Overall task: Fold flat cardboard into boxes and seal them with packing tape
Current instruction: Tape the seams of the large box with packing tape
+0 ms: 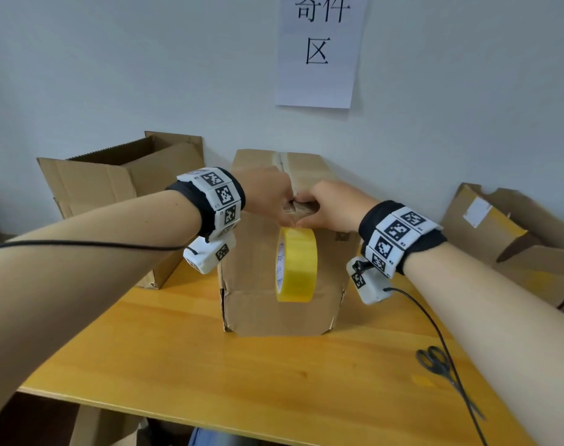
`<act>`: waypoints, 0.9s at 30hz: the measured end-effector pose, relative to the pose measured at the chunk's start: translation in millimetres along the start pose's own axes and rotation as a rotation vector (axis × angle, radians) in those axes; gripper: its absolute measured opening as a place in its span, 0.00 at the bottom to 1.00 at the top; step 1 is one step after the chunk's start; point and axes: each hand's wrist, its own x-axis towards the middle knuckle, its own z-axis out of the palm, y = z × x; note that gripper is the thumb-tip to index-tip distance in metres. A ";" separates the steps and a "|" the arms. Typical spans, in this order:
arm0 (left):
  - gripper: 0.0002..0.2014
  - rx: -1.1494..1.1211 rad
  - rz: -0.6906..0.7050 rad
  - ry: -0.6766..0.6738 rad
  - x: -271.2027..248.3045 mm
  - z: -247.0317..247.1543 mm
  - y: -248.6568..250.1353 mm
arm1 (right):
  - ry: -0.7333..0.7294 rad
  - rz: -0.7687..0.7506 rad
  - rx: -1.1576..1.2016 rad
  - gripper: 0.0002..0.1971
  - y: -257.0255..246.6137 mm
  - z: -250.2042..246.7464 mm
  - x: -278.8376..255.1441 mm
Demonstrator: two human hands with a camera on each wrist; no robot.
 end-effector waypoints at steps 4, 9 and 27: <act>0.24 0.026 -0.010 -0.018 2.1 -2.9 1.8 | -0.002 0.010 0.004 0.12 -1.6 -2.2 0.5; 0.22 0.058 -0.005 -0.011 0.5 -3.4 7.6 | -0.014 0.032 0.004 0.13 -6.1 -5.5 -2.5; 0.14 -0.351 0.220 0.245 -36.9 -51.5 99.7 | 0.173 0.299 0.305 0.07 40.4 -25.4 -97.6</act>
